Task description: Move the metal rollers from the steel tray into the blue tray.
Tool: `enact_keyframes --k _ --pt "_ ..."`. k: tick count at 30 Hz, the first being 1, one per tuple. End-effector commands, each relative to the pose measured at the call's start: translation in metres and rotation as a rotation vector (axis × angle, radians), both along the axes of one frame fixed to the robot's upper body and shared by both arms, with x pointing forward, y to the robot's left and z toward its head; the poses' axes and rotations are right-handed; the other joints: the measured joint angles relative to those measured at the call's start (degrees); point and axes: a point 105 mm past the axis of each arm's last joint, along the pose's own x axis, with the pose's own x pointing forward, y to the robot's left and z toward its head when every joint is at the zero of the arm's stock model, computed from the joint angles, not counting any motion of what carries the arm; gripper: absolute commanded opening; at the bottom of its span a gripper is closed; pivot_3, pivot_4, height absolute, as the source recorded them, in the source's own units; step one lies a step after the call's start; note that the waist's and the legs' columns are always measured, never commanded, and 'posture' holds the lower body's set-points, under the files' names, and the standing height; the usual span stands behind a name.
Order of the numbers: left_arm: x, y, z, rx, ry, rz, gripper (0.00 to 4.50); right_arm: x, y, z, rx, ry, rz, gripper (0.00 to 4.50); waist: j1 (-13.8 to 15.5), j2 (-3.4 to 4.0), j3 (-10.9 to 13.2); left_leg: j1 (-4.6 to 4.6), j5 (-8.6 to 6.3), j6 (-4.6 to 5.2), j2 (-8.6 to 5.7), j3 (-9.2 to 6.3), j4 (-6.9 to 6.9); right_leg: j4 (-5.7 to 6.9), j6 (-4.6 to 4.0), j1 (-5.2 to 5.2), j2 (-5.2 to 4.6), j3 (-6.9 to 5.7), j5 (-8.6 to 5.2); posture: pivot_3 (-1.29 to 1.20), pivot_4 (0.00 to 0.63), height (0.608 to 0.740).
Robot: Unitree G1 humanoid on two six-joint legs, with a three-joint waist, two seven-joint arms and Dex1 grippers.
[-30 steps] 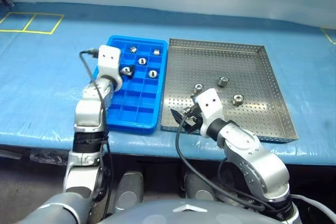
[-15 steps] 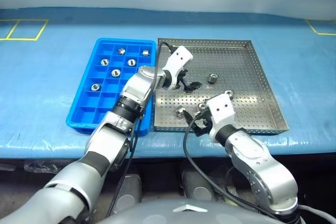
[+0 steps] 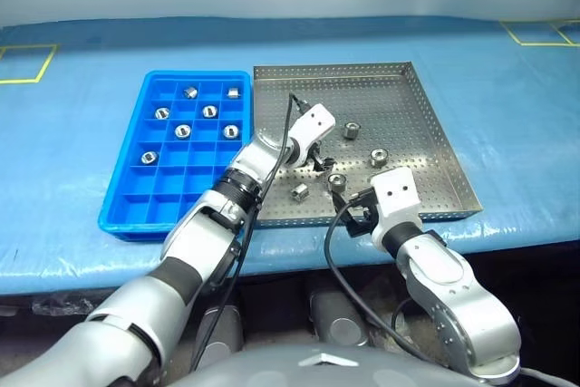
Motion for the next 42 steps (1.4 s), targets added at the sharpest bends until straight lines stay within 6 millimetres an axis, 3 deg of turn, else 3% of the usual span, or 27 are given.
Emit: enact_keyframes --k 1,7,12,15,20,25,29,35,42 --pt "0.006 0.005 0.007 -0.013 -0.021 0.038 3.63 0.001 0.001 0.011 0.002 -0.048 0.003 4.5 -0.1 0.0 0.0 0.02 0.0 0.0 0.0 0.0 -0.01 0.0 0.01 0.01 0.0 0.0 0.0 -0.22 0.15 0.74" --pt "0.011 0.015 0.022 -0.066 -0.053 0.079 1.88 0.005 0.004 0.012 0.001 -0.05 0.028 4.5 0.0 0.0 0.0 0.03 0.0 0.0 0.0 0.01 -0.06 0.0 0.2 -0.01 0.0 0.03 0.12 -0.19 0.15 0.74" --pt "0.013 0.03 0.057 -0.194 -0.133 0.138 1.87 0.007 0.01 0.014 0.002 -0.055 0.062 4.5 0.6 0.02 0.0 0.01 0.0 0.0 0.01 0.0 -0.16 0.01 0.24 -0.07 0.01 0.03 0.14 -0.16 0.15 0.74" --pt "0.011 0.056 0.087 -0.285 -0.232 0.232 1.87 0.009 0.02 0.017 0.011 -0.066 0.11 4.5 0.9 0.03 0.0 0.02 0.0 0.0 0.03 0.02 -0.21 0.0 0.24 -0.1 0.02 0.07 0.14 -0.13 0.15 0.74" --pt "0.0 0.112 0.106 -0.304 -0.344 0.423 1.87 0.015 0.039 0.021 0.023 -0.082 0.203 4.5 2.1 0.05 0.0 0.15 0.01 0.0 0.09 0.02 -0.24 0.07 0.23 -0.06 0.12 0.11 0.14 -0.07 0.15 0.74" --pt "-0.021 0.163 0.098 -0.26 -0.368 0.624 1.87 0.022 0.061 0.023 0.023 -0.095 0.312 4.5 4.6 0.03 0.0 0.25 0.01 -0.01 0.09 0.02 -0.23 0.07 0.22 0.03 0.15 0.14 0.14 -0.01 0.15 0.74" --pt "-0.042 0.187 0.082 -0.222 -0.341 0.745 1.87 0.025 0.084 0.029 0.024 -0.131 0.435 4.5 6.9 -0.01 0.0 0.23 0.01 -0.01 0.07 0.03 -0.22 0.01 0.22 0.06 0.14 0.14 0.14 0.05 0.15 0.74" --pt "-0.064 0.202 0.065 -0.192 -0.282 0.83 1.87 0.026 0.099 0.029 0.016 -0.157 0.532 4.5 9.4 -0.06 0.0 0.21 0.02 -0.03 0.07 0.0 -0.2 -0.01 0.17 0.09 0.14 0.09 0.12 0.09 0.15 0.74" --pt "-0.076 0.204 0.045 -0.158 -0.201 0.853 1.87 0.025 0.101 0.027 0.007 -0.154 0.553 4.5 9.7 -0.08 0.0 0.23 0.03 -0.05 0.08 -0.02 -0.14 0.02 -0.09 0.13 0.14 0.07 -0.03 0.09 0.15 0.74"
